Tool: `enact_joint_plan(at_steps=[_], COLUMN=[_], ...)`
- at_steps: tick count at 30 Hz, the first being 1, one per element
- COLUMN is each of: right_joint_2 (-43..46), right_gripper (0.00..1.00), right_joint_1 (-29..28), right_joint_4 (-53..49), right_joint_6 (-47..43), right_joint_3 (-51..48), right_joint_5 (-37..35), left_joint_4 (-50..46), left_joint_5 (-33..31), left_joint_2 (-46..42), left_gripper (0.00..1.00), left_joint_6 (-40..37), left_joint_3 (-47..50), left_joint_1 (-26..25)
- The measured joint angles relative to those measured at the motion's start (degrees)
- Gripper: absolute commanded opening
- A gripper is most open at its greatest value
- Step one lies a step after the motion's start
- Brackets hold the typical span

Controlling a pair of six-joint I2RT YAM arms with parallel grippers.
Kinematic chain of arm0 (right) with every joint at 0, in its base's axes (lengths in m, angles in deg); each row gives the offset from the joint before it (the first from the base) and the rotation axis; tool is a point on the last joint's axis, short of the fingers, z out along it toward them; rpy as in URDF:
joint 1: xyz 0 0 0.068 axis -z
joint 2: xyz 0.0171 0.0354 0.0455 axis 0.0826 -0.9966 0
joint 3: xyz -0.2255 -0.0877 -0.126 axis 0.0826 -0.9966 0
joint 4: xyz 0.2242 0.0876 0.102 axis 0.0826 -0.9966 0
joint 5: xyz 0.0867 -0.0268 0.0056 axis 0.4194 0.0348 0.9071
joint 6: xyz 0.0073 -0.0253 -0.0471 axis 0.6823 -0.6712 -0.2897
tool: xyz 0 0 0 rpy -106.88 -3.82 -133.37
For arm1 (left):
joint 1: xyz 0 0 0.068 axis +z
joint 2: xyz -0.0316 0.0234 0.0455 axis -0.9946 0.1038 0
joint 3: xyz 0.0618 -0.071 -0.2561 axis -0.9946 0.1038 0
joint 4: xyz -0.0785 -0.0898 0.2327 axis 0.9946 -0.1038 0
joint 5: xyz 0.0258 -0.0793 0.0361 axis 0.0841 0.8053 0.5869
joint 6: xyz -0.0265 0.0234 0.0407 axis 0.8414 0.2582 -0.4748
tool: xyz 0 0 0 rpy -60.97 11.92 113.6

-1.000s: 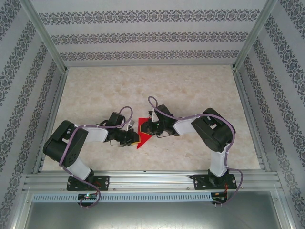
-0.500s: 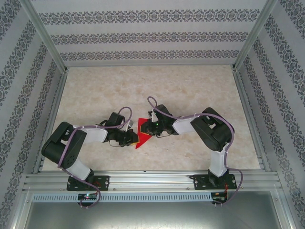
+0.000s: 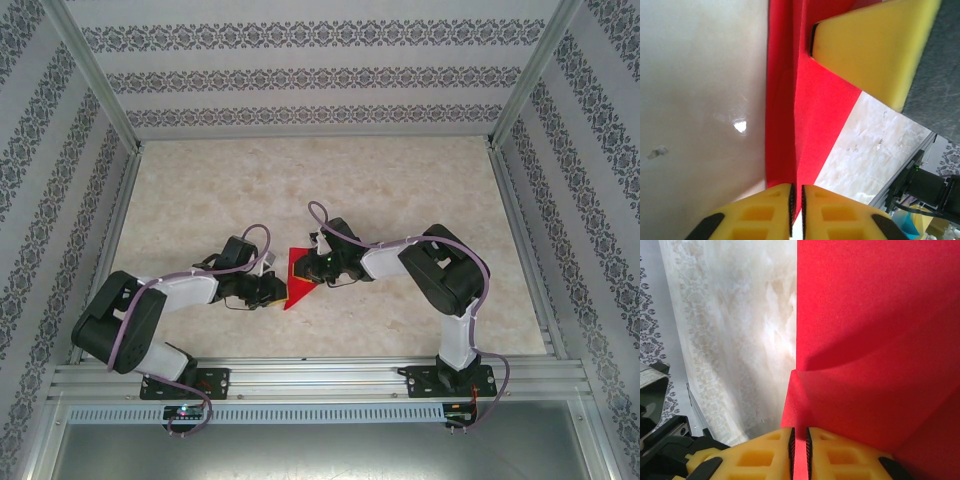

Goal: Fold a paper plane with a square sheet of paper (pick it up from the middle)
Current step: Fourth fold the wing at the center of the table.

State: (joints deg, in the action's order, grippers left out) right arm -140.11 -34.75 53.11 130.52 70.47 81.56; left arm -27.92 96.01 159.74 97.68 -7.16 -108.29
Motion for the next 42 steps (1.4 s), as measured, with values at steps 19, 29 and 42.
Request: enact_joint_plan(at_steps=[19,29,42], right_joint_2=[-0.5,-0.57,-1.62], right_gripper=[0.22,0.21,0.19], right_joint_1=[-0.02,-0.02,-0.04], right_joint_4=[-0.83,-0.83,-1.7], right_joint_6=[-0.94,-1.07,-1.88], right_joint_3=[1.18,1.42,2.84], right_joint_5=[1.95,2.8,4.37], left_joint_4=[0.26,1.79,5.46], left_joint_5=[-0.26,-0.09,0.92], left_joint_2=[2.8,2.8,2.27], left_gripper=[0.04,0.01,0.04], left_joint_6=[0.2,0.68,1.99], left_joint_3=[0.85,1.64,3.61], left_joint_1=[0.0,0.04,0.37])
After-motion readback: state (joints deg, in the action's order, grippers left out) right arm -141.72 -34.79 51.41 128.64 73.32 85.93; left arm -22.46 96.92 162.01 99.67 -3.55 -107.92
